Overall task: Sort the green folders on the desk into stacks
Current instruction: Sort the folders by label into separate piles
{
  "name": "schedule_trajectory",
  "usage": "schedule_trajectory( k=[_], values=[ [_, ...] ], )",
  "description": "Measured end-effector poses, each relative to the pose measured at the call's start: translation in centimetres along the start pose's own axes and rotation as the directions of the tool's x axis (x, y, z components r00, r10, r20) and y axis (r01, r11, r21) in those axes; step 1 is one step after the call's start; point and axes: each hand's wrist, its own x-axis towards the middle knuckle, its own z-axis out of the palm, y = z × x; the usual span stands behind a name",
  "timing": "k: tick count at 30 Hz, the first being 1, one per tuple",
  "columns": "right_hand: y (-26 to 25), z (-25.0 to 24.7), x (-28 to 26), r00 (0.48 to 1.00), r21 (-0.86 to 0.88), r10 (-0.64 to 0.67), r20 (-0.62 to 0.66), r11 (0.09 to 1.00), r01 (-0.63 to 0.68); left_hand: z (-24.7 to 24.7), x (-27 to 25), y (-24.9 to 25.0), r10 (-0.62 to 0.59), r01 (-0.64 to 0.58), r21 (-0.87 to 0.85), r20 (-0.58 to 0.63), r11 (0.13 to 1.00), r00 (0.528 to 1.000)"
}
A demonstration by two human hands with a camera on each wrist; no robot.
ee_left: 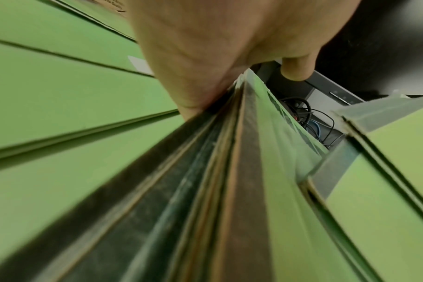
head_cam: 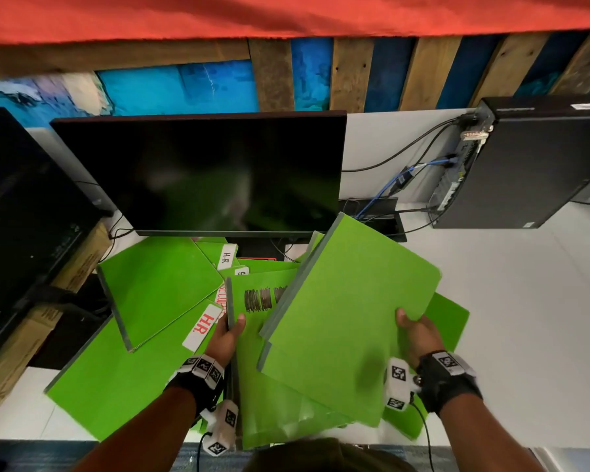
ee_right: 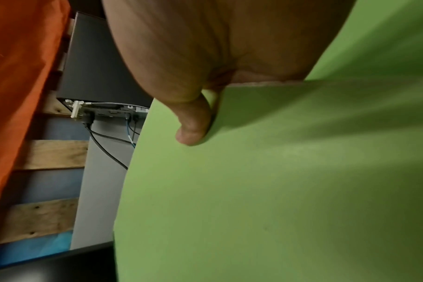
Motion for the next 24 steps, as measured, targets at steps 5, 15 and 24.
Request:
schedule_trajectory(
  k=[5,15,24],
  values=[
    [1.0,0.2,-0.3,0.995,-0.209,-0.087,0.053,0.973,0.096,0.1,0.6,-0.1,-0.011,0.010,-0.034,-0.014,0.999,1.000],
    [-0.9,4.2,-1.2,0.983,-0.341,-0.115,0.145,0.926,0.159,1.7,-0.5,0.9,0.074,-0.078,-0.069,-0.052,0.995,0.996],
    [-0.7,8.1,-2.1,0.957,-0.611,-0.106,0.269,0.750,0.255,2.9,-1.4,-1.6,0.079,-0.075,-0.070,0.056,0.995,0.995]
  ],
)
